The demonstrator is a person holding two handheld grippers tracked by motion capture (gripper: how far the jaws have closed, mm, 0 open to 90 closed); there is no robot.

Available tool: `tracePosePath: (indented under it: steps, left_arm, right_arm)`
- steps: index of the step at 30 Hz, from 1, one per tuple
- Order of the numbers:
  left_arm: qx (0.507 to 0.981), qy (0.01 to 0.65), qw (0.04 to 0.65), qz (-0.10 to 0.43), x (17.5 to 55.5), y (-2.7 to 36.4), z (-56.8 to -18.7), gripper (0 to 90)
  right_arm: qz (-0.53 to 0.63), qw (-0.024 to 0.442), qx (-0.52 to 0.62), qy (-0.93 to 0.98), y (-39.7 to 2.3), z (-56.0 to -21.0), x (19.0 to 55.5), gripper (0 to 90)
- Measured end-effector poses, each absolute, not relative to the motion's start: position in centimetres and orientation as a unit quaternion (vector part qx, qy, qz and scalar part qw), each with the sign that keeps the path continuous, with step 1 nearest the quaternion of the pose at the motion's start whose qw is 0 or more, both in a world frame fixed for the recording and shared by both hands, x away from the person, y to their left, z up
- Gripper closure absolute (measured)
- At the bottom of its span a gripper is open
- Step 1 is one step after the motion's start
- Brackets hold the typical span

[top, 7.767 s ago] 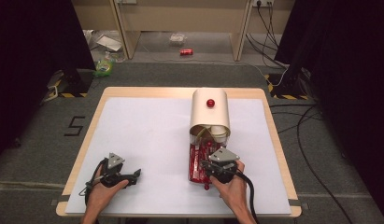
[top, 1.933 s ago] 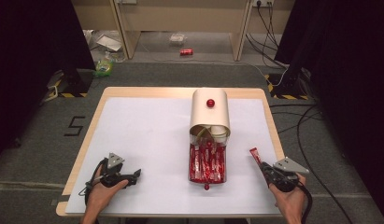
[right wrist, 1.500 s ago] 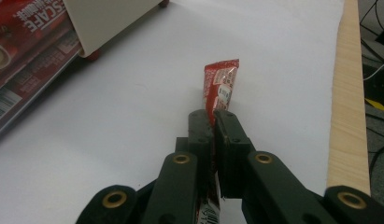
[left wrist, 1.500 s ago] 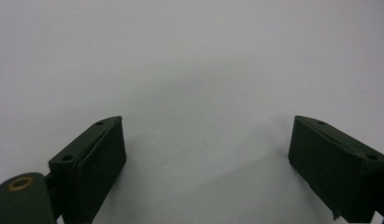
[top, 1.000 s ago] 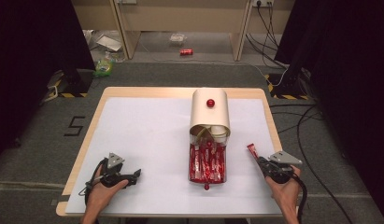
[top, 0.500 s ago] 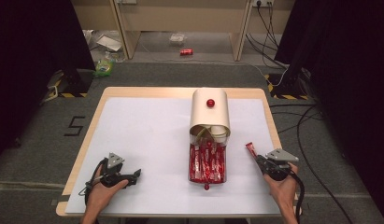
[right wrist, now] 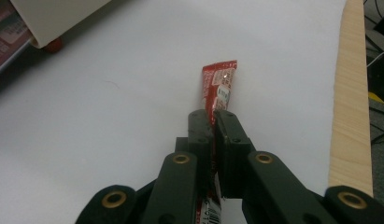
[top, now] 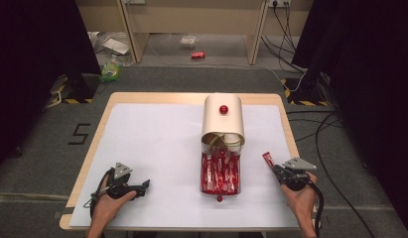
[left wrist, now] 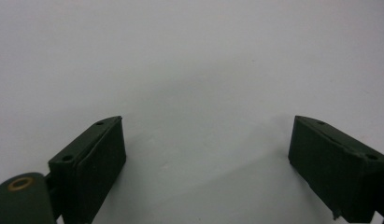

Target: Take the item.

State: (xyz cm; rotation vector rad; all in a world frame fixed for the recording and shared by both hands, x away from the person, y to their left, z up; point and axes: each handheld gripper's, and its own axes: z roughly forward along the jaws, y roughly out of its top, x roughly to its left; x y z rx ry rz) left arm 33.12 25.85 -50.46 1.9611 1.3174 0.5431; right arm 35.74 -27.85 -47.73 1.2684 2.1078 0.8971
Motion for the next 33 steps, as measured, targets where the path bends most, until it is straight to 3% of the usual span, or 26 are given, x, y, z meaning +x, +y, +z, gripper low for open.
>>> tracePosePath:
  steps: [26,33]
  left_arm:
    - [0.758,0.509,0.351,0.210,33.11,25.85,-50.46,10.3]
    - [0.758,0.509,0.351,0.210,33.11,25.85,-50.46,10.4]
  right_arm:
    - [0.321,0.258,0.475,0.777,-28.22,-48.05,35.77,83.5]
    - [0.323,0.260,0.478,0.774,-28.25,-48.06,35.76,78.9]
